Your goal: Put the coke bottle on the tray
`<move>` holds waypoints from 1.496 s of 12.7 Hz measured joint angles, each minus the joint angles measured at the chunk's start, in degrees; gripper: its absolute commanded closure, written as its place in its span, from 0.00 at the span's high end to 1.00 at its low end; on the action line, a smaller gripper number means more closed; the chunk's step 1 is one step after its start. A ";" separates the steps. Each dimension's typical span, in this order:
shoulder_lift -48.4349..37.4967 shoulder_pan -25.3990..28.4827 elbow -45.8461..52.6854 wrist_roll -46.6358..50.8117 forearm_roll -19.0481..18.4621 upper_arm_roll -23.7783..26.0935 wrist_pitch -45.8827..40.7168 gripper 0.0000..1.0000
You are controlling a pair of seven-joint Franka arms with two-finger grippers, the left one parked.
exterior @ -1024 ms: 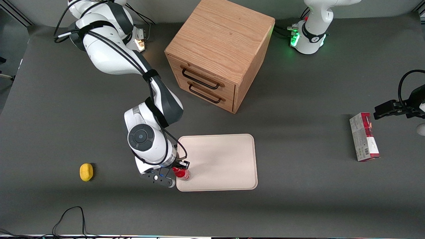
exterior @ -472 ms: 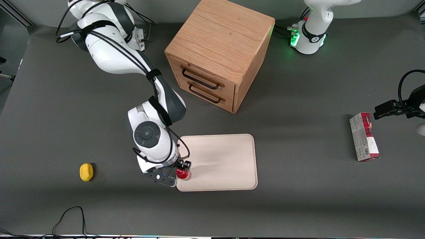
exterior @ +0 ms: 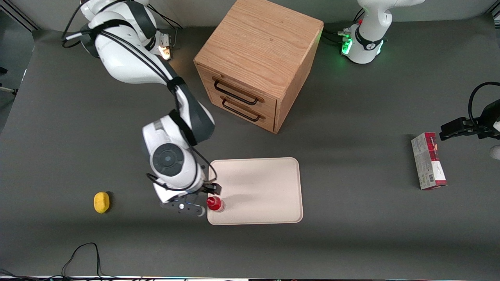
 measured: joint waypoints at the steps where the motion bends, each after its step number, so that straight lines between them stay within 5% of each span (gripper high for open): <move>1: -3.18 -1.80 -1.96 -3.89 1.09 -0.07 -2.35 1.00; 5: -26.29 -9.67 -28.40 -20.82 2.65 -0.25 0.70 1.00; 9: -46.33 -10.88 -51.15 -32.99 2.78 -4.98 1.29 1.00; 15: -56.78 -10.81 -53.91 -39.14 2.90 -8.37 -7.17 1.00; 19: -56.37 -10.78 -51.52 -39.31 4.93 -8.64 -9.07 1.00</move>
